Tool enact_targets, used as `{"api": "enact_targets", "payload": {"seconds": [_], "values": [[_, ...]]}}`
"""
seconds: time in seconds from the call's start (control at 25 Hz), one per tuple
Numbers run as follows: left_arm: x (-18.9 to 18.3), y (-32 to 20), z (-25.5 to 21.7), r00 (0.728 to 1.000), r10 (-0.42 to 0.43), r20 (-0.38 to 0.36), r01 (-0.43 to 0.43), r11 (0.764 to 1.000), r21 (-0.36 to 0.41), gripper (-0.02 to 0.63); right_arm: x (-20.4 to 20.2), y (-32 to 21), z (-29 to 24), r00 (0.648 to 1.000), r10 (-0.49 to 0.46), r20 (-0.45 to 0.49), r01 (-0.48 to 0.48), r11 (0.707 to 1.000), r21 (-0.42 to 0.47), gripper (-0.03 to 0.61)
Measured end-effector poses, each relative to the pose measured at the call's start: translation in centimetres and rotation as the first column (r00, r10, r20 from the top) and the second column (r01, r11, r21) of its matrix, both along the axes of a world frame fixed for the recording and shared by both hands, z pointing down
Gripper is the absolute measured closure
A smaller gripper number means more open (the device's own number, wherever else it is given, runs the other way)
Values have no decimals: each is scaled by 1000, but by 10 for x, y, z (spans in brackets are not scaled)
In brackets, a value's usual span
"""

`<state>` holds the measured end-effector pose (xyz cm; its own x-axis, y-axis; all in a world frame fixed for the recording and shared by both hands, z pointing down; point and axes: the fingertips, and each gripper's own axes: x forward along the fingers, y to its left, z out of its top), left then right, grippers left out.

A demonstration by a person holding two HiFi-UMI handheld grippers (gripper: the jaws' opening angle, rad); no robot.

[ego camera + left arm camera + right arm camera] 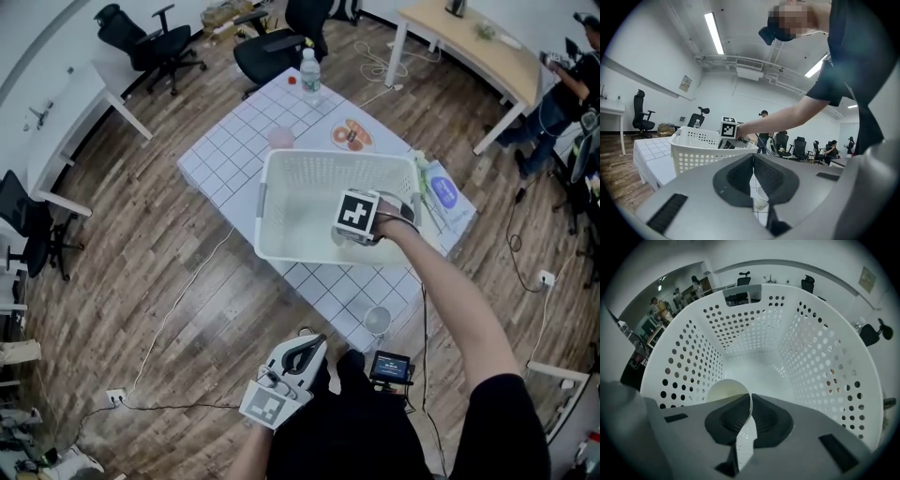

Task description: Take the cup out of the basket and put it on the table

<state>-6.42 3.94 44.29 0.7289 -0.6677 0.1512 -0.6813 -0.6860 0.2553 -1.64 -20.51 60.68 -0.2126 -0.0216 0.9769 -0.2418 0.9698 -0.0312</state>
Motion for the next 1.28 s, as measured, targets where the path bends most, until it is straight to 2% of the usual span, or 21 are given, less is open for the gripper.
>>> {"api": "enact_targets", "payload": {"seconds": [0.24,0.4,0.48,0.68,0.8,0.88,1.0,1.28], "values": [[6,9,-6,1000,20,-8,-20,1000,8,606,5,-4,-35,999,45,28,-46,998,49,549],[11,13,-10,999,34,-7,-34,999,20,606,-9,8,-57,986,60,154,-62,998,8,549],[14,14,-13,999,44,-7,-43,998,34,606,-8,12,-69,980,64,188,-68,998,15,549],[19,18,-18,998,61,-12,-61,997,52,606,11,22,-104,980,80,181,-96,992,79,549],[22,21,-16,997,73,5,-74,996,55,606,15,38,-119,972,76,223,-94,993,70,549],[23,22,-15,997,78,26,-79,995,52,606,18,43,-134,967,66,246,-92,991,96,549],[28,22,-22,995,96,16,-97,993,70,606,21,54,-158,958,43,283,-89,985,148,549],[43,21,-29,990,135,28,-138,985,108,606,37,98,-188,928,53,370,-133,972,194,549]]}}
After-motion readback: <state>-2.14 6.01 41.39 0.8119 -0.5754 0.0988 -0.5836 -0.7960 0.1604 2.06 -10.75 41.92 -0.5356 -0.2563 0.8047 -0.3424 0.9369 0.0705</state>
